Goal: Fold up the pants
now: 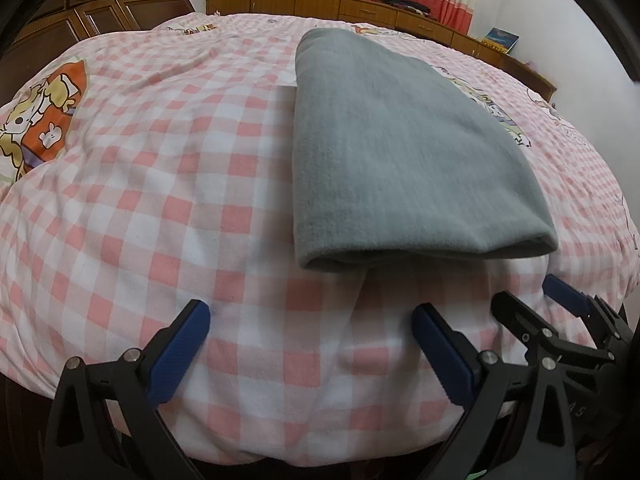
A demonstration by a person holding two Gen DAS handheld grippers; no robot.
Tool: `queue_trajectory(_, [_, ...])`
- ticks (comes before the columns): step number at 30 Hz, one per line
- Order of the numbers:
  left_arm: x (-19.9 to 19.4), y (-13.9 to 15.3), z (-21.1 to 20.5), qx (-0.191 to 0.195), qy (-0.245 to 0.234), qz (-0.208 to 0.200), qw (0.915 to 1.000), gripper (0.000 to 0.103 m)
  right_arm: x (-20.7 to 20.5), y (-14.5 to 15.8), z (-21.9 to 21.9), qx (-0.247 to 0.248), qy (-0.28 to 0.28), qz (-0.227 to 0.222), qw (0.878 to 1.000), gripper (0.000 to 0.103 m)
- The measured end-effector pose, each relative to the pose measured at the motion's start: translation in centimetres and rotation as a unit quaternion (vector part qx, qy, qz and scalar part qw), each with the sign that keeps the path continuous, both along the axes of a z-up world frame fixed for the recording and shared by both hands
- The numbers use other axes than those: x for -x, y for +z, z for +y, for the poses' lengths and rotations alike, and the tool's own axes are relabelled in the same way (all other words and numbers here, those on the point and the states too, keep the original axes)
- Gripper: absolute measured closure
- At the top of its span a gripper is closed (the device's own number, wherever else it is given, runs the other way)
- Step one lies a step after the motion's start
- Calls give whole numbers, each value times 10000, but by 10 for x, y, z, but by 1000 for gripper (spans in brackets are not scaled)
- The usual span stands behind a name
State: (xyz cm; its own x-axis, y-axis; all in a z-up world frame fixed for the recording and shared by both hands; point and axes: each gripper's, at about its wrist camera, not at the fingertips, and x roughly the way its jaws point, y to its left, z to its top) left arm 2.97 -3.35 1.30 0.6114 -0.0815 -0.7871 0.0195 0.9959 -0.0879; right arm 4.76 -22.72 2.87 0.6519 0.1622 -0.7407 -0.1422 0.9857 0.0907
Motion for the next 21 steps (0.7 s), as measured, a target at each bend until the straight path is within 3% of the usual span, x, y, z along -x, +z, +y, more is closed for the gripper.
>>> queue_trajectory(21, [1,-1,0,3,8,-9,10000,0,1,-1,2,-16,9,-50,10000,11])
